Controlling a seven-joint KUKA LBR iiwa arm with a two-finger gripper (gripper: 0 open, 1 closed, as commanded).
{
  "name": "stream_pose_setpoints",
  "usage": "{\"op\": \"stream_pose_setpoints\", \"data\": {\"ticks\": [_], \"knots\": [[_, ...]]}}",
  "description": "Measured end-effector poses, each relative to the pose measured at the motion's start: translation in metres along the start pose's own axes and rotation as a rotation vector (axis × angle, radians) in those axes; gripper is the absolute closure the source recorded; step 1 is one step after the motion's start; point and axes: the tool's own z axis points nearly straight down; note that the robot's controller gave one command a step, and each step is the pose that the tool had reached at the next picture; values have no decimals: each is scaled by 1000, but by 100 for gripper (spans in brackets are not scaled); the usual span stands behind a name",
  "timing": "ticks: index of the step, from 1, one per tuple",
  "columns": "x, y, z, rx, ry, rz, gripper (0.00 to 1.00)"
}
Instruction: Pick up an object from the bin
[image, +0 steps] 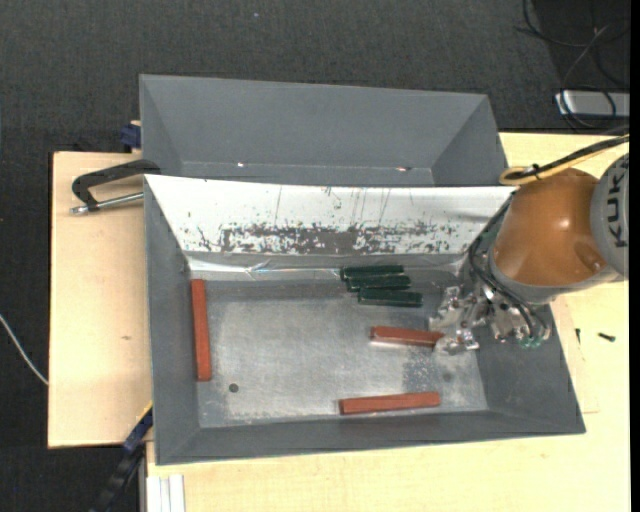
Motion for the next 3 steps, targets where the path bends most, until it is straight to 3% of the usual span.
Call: {"op": "stream_pose_setpoints", "data": {"ticks": [2,3], "knots": [[3,1,-22,-4,12,0,100],[1,1,-40,-1,7,-1,100]]}}
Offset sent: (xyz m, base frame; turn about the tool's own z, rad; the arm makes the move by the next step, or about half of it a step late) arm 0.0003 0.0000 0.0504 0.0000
